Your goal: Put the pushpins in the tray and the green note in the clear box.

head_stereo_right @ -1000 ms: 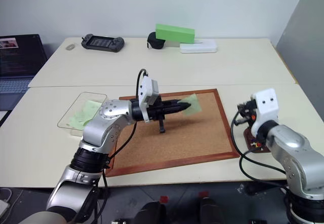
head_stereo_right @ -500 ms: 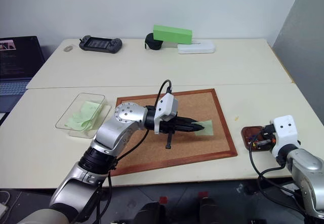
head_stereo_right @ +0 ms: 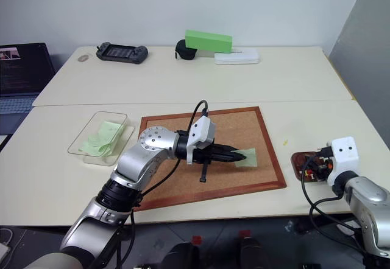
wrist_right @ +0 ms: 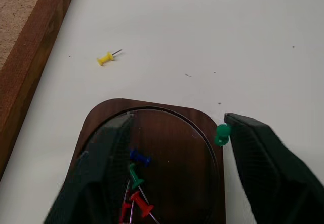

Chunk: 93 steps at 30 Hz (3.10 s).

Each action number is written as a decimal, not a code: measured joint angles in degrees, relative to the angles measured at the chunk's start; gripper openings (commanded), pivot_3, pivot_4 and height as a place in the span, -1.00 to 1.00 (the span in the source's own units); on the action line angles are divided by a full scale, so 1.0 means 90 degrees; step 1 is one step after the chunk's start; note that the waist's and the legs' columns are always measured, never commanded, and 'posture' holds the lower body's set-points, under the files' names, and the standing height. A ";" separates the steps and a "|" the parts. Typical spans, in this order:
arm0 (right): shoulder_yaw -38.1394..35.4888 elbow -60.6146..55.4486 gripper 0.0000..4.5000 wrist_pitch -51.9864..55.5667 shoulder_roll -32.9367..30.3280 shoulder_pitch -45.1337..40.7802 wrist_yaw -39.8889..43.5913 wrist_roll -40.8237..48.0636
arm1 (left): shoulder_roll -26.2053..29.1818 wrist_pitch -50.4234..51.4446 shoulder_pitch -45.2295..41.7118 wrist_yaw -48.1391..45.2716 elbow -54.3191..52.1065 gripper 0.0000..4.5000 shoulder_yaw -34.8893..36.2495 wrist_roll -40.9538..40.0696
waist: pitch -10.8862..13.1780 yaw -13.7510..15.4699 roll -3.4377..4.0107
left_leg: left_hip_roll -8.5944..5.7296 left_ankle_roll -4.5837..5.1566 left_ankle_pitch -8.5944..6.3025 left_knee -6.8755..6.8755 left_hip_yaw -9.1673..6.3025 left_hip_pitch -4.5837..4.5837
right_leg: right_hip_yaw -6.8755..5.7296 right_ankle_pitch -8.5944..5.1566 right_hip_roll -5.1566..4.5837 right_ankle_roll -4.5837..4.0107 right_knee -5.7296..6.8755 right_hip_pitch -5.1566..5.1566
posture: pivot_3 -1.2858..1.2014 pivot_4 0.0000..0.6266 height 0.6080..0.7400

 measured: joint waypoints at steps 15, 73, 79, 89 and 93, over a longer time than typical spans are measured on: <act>-0.0349 -0.0202 0.49 0.0698 0.0433 -0.0307 -0.0147 0.0572 | 0.0011 0.0016 0.0000 0.0120 -0.0001 -1.00 0.0009 -0.0001 | -0.0001 0.0002 0.0002 | 0.0001 0.0000 0.0000 0.0000 0.0000 0.0002 | 0.0001 0.0000 -0.0002 0.0000 0.0002 0.0001 | 0.03 -0.52 1.00; 0.1989 -0.1610 0.51 0.0070 0.0218 -0.2572 0.1682 0.3252 | 0.0007 0.2615 0.1828 0.7454 -0.1564 0.66 0.4578 0.1319 | 0.0025 0.0083 -0.0041 | 0.0001 -0.0001 0.0000 0.0004 -0.0016 -0.0002 | -0.0020 0.0002 -0.0043 0.0000 0.0005 -0.0002 | 0.03 -0.52 1.00; 0.1983 -0.1624 0.51 0.0061 0.0203 -0.2541 0.1632 0.3251 | -0.0542 0.3028 0.1605 0.7918 -0.1606 0.98 0.5253 0.0807 | 0.0027 0.0082 -0.0047 | 0.0003 -0.0001 0.0000 0.0004 -0.0017 -0.0002 | -0.0023 0.0002 -0.0042 0.0000 0.0006 -0.0002 | 0.03 -0.52 1.00; 0.1984 -0.1632 0.51 0.0059 0.0202 -0.2545 0.1525 0.3248 | -0.0644 0.3309 0.1444 0.8215 -0.1611 0.98 0.5590 0.0430 | 0.0026 0.0083 -0.0048 | 0.0000 -0.0002 0.0000 0.0005 -0.0016 -0.0002 | -0.0022 0.0002 -0.0042 0.0000 0.0005 -0.0001 | 0.03 -0.52 1.00; 0.1985 -0.1632 0.51 0.0051 0.0203 -0.2550 0.1514 0.3232 | -0.0619 0.3694 0.1434 0.8125 -0.1612 0.98 0.5532 0.0215 | 0.0029 0.0080 -0.0052 | 0.0001 -0.0002 0.0001 0.0005 -0.0018 -0.0002 | -0.0024 0.0002 -0.0040 0.0000 0.0006 -0.0001 | 0.03 -0.52 1.00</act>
